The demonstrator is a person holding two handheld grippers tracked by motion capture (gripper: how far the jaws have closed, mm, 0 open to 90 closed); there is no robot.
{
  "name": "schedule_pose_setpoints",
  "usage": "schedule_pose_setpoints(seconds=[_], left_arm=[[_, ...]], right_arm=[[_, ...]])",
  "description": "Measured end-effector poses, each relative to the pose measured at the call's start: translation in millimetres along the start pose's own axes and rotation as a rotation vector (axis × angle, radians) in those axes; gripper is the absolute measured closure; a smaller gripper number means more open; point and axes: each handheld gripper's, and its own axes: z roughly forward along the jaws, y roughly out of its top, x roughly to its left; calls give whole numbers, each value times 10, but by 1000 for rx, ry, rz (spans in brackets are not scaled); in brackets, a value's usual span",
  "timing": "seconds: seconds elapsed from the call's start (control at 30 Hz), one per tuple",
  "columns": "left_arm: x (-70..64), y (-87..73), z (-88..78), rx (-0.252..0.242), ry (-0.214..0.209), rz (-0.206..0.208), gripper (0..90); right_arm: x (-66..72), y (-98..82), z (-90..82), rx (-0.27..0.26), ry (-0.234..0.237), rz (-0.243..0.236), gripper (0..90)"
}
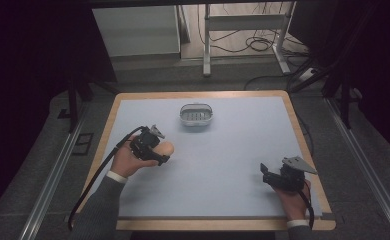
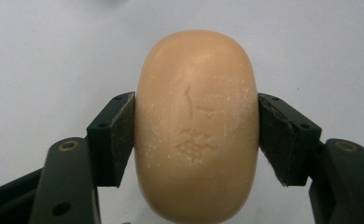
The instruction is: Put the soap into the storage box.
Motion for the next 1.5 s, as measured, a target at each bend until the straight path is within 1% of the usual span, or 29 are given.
schedule_pose_setpoints(seconds=[0.2,0.3,0.8,1.1,1.17,1.23,1.4,1.47,1.5], left_arm=[[22,22,25,0,1,-3,328],[37,35,46,2,-9,-10,328],[108,63,143,10,-20,-28,328],[101,169,161,13,-13,-13,328],[106,189,156,8,-19,-12,328],[102,218,156,12,-9,-4,328],[96,280,162,7,-11,0,328],[104,300,163,0,-19,-2,328],[104,308,163,4,-14,2,328]], right_arm=[[-1,0,0,0,0,0,109],[1,1,1,1,0,-1,109],[1,1,1,2,0,1,109],[-1,0,0,0,1,1,109],[-2,0,0,0,2,1,110],[-2,0,1,1,2,1,109],[-3,0,1,0,3,2,109],[-3,0,0,0,2,3,110],[-3,0,0,0,2,3,110]])
